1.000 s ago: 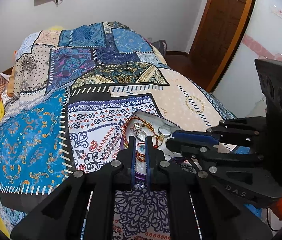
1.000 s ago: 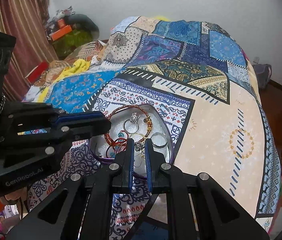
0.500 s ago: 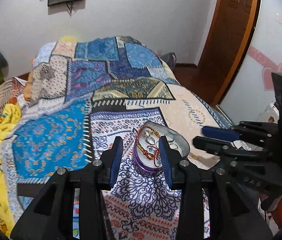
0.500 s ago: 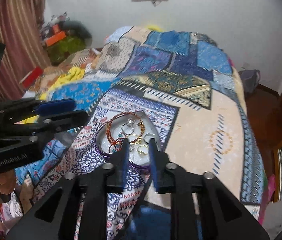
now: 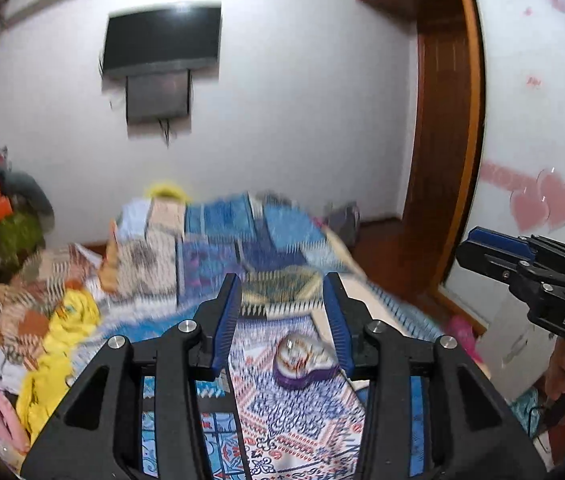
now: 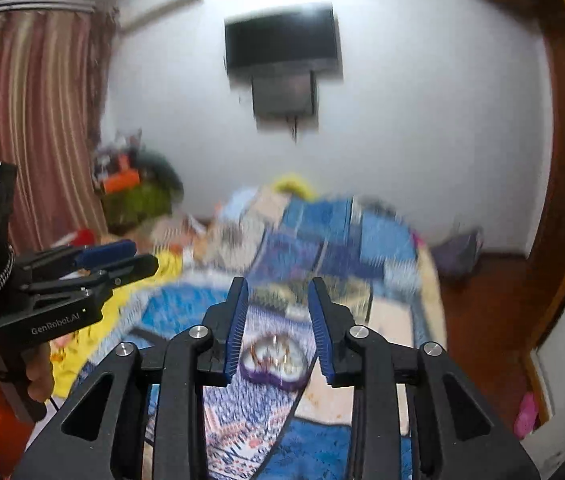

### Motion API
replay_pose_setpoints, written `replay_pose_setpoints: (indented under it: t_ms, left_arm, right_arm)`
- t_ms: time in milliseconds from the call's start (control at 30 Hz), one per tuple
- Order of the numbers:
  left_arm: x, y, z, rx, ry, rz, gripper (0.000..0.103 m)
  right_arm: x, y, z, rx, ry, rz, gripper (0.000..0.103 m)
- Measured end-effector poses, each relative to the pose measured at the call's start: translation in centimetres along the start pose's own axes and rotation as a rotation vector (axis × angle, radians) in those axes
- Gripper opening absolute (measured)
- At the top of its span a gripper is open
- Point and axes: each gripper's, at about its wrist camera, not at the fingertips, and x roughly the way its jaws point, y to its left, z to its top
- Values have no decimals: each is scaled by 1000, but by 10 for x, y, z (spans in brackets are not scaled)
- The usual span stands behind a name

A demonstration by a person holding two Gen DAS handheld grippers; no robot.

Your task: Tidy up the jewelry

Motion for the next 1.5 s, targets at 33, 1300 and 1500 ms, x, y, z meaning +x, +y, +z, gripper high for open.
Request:
replay_pose_setpoints:
  t_ms: [33,1300,1500]
  left_arm:
    - [-13,-3,2,4,-34,-1,42]
    - [-83,-21,-17,-52,-215,140,94]
    - [-83,-22,-17,-49,-216,135,94]
  right_arm:
    - [-13,6,3,-9,-42,-21,35]
    - [-66,30,-10,4,-159,-150,97]
    - [-66,29,-8,9,-158,-149,97]
